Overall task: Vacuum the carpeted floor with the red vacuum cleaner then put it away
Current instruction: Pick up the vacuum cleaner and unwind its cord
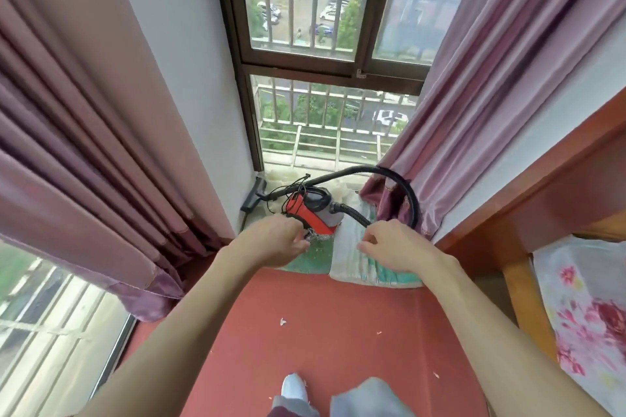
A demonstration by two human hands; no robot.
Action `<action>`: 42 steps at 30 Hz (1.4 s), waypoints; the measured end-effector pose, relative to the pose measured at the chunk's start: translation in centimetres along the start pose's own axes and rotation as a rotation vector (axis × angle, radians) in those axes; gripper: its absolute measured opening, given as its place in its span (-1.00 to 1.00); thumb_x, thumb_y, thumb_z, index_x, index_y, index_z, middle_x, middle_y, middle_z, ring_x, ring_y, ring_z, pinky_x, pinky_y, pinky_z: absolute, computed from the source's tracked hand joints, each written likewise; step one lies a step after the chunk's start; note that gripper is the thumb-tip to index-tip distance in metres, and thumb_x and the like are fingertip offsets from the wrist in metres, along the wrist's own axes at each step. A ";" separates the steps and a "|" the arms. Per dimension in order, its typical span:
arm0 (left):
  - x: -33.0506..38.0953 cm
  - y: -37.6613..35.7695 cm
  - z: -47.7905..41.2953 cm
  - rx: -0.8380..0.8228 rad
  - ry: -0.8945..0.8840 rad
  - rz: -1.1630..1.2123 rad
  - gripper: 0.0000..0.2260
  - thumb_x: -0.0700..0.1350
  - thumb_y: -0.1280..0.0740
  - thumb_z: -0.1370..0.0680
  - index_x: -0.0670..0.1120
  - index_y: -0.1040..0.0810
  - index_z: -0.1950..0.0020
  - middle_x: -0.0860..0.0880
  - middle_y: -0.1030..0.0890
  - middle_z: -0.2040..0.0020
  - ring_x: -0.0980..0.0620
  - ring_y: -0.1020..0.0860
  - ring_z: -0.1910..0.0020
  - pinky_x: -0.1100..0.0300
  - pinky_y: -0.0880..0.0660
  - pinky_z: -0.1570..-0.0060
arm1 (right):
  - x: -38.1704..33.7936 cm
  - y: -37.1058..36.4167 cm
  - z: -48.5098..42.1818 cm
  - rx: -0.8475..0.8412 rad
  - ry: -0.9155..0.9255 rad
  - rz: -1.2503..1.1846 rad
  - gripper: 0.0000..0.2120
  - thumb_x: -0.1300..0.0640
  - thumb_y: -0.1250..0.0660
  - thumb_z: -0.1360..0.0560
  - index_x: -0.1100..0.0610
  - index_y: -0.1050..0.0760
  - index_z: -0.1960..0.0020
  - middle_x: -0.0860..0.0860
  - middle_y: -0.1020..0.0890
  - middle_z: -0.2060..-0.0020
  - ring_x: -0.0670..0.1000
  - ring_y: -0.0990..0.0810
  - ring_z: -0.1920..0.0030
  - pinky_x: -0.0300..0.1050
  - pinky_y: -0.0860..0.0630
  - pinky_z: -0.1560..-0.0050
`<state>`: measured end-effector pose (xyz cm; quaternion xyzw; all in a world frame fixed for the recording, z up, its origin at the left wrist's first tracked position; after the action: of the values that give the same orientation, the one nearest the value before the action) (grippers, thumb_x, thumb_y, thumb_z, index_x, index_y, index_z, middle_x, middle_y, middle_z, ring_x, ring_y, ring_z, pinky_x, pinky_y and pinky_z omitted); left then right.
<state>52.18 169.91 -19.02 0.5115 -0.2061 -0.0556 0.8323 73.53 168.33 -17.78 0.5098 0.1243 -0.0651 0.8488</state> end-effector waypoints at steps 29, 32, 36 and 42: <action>-12.9 7.1 -32.5 -0.169 0.272 0.129 -0.79 -0.02 -0.18 -0.60 -0.09 -0.48 0.14 -0.19 -0.68 0.01 -0.12 -0.62 0.06 0.00 -0.54 0.03 | 5.7 7.1 -39.3 -0.248 0.081 0.026 -0.68 0.03 -0.18 -0.57 0.23 -0.61 0.07 0.13 -0.65 0.19 0.14 -0.61 0.14 -0.04 -0.50 0.16; -15.5 6.3 -35.0 -0.183 0.284 0.144 -0.71 -0.02 -0.19 -0.60 -0.21 -0.58 0.03 -0.16 -0.68 0.03 -0.15 -0.62 0.03 -0.02 -0.57 0.02 | 5.4 5.9 -42.2 -0.270 0.053 0.019 -0.69 0.04 -0.19 -0.56 0.23 -0.61 0.08 0.13 -0.66 0.18 0.14 -0.61 0.13 -0.04 -0.51 0.15; -19.8 4.2 -38.8 -0.146 0.280 0.171 -0.73 -0.04 -0.18 -0.59 -0.19 -0.59 -0.02 -0.13 -0.68 0.02 -0.15 -0.61 0.03 -0.02 -0.56 0.02 | 4.8 3.8 -46.2 -0.242 0.012 0.007 -0.69 0.05 -0.18 -0.55 0.22 -0.62 0.03 0.12 -0.68 0.11 0.13 -0.62 0.09 0.01 -0.58 0.07; -26.6 -1.4 -42.9 -0.200 0.238 0.171 -0.77 -0.05 -0.16 -0.60 -0.11 -0.57 -0.05 -0.11 -0.65 -0.03 -0.15 -0.60 0.00 -0.03 -0.56 -0.02 | 4.0 -2.1 -52.0 -0.248 -0.055 0.012 -0.70 0.08 -0.18 -0.53 0.25 -0.61 0.08 0.14 -0.67 0.18 0.17 -0.62 0.11 -0.02 -0.55 0.13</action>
<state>45.34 212.92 -44.64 0.4098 -0.1423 0.0561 0.8993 69.33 213.24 -44.04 0.3996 0.1051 -0.0581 0.9088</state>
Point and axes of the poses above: each hand's wrist, its own z-axis away from the middle knuckle, its own y-axis out of the back of the hand, x = y × z, the point moved 3 cm from there along -z, towards the middle knuckle
